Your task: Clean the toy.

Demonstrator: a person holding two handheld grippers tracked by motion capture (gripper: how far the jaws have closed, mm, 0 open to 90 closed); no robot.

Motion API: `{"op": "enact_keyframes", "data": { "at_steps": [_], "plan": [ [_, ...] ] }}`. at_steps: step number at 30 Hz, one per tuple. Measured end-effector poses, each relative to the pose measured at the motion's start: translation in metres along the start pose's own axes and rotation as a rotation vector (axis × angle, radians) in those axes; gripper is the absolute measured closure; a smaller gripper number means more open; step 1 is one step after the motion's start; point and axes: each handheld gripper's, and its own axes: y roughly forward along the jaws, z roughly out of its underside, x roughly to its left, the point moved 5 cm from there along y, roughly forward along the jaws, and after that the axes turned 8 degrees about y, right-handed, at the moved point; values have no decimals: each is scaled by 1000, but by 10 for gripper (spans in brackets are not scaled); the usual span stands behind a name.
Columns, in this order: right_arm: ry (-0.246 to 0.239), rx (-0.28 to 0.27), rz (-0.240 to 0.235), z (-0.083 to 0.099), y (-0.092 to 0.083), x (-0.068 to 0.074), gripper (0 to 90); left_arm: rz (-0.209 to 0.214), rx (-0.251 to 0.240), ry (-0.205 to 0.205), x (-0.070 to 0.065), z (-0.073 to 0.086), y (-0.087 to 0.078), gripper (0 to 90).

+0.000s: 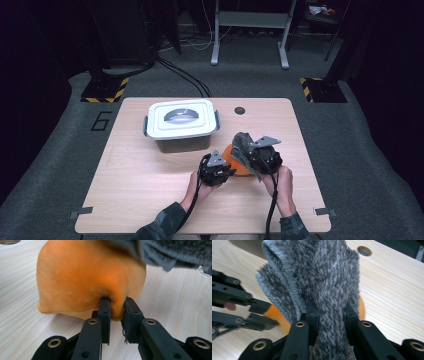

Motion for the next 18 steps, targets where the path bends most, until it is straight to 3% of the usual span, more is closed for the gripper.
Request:
{"op": "enact_keyframes", "data": {
  "at_steps": [5,18],
  "plan": [
    [-33,15,9,2,7,3,732,-1,-1,1,0,2,0,780],
    [52,19,36,13,10,-25,728,1,-3,3,-1,2,1,779]
  ]
}}
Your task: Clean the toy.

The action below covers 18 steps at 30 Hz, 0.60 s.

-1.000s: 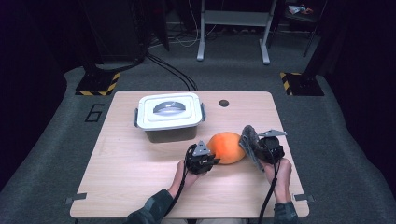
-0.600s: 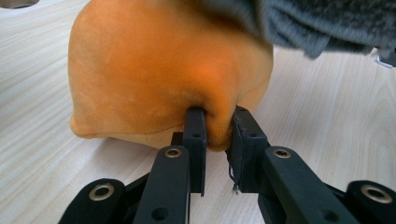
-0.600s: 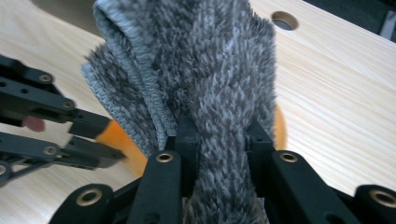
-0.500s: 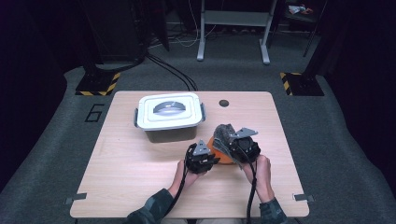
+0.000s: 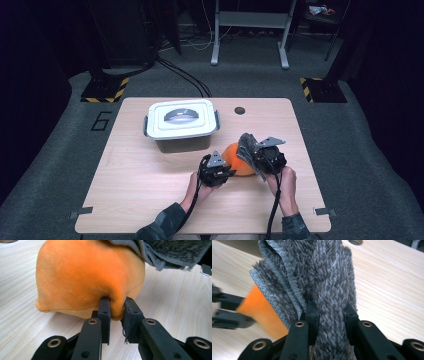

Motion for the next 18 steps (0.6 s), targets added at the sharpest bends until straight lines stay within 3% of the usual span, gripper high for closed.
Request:
{"op": "enact_keyframes", "data": {
  "at_steps": [7,11,14,18],
  "plan": [
    [93,28,42,13,12,-32,727,3,2,-4,-1,0,1,781],
    [144,86,63,27,28,-50,727,1,7,0,0,1,0,780],
    [178,137,43,41,46,-61,728,6,5,-5,1,3,0,780],
    [203,123,19,46,46,-65,729,6,6,-7,1,4,0,779]
  ]
}}
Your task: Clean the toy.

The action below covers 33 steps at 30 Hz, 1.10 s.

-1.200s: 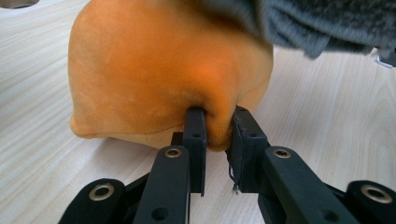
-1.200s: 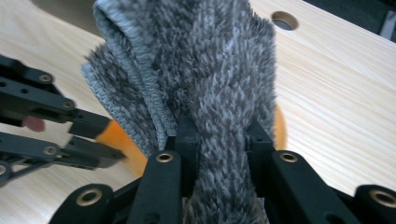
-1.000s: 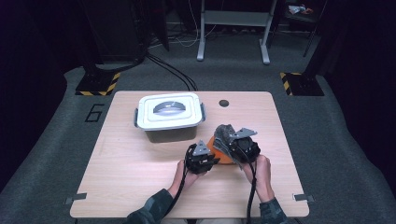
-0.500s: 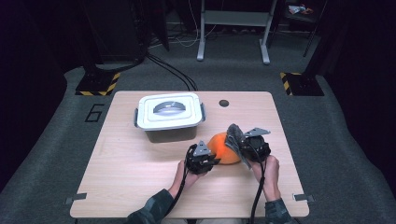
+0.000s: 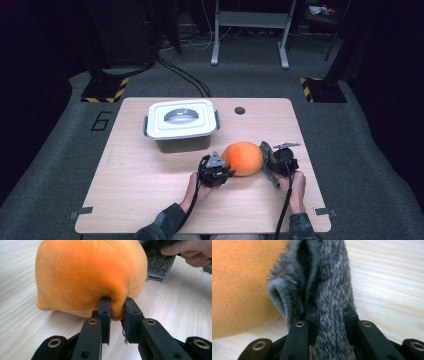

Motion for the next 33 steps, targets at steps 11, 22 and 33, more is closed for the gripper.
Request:
{"op": "enact_keyframes", "data": {
  "at_steps": [11,22,33],
  "plan": [
    [-139,-158,-76,-15,-60,43,729,-14,-10,-5,2,1,-1,769],
    [-135,-117,-61,-21,-45,54,730,-143,6,45,0,4,-6,533],
    [-123,-110,-51,-26,-44,55,730,-212,-1,103,2,-3,-2,452]
  ]
}}
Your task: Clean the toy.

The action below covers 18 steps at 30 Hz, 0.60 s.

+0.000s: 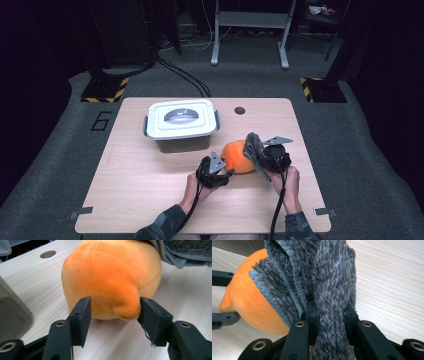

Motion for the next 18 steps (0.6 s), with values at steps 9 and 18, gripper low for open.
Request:
{"op": "enact_keyframes", "data": {
  "at_steps": [9,18],
  "plan": [
    [-1,-41,-5,1,-13,-7,729,33,-27,-35,3,-5,5,747],
    [-76,-98,-44,-11,-43,20,729,123,-56,-162,6,-26,-10,775]
  ]
}}
